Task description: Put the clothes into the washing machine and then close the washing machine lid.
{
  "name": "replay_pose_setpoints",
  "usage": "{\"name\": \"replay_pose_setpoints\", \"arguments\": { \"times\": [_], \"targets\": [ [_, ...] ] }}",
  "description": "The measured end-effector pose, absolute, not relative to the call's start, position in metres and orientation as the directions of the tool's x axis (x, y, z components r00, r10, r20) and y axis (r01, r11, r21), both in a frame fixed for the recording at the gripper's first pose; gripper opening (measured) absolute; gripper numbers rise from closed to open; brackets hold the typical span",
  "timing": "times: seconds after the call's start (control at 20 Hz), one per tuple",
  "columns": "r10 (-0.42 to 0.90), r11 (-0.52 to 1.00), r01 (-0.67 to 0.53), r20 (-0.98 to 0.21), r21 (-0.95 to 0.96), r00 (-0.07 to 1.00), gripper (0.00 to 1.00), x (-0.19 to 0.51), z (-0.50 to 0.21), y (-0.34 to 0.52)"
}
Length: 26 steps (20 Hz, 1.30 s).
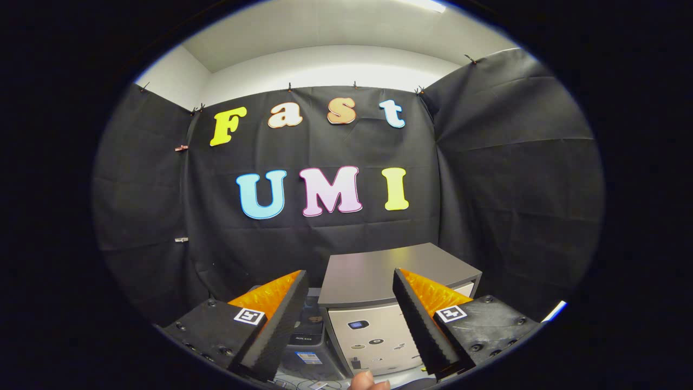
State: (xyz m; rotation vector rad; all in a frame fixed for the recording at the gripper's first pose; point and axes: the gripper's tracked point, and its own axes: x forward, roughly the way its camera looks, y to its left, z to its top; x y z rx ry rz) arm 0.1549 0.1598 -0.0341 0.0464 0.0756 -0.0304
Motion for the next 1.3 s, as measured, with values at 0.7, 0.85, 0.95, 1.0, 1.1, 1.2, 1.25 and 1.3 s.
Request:
{"name": "replay_pose_setpoints", "arguments": {
  "times": [0.7, 0.85, 0.95, 1.0, 1.1, 1.2, 1.25, 1.3],
  "targets": [
    [-0.035, 0.999, 0.037, -0.083, 0.031, 0.996, 0.99, 0.150, -0.034, 0.168],
    [-0.037, 0.999, 0.039, -0.081, 0.022, 0.996, 0.99, 0.150, -0.033, 0.169],
    [-0.036, 0.999, 0.038, -0.074, 0.025, 0.997, 0.99, 0.149, -0.030, 0.170],
    [-0.037, 0.999, 0.039, -0.072, 0.024, 0.997, 0.99, 0.148, -0.030, 0.171],
    [-0.040, 0.999, 0.040, -0.072, 0.008, 0.997, 0.99, 0.148, -0.030, 0.170],
    [-0.042, 0.999, 0.042, -0.075, 0.001, 0.996, 0.99, 0.147, -0.031, 0.170],
    [-0.042, 0.999, 0.043, -0.073, 0.008, 0.996, 0.99, 0.146, -0.029, 0.170],
    [-0.039, 0.999, 0.040, -0.074, 0.011, 0.996, 0.99, 0.145, -0.029, 0.172]
  ]
}}
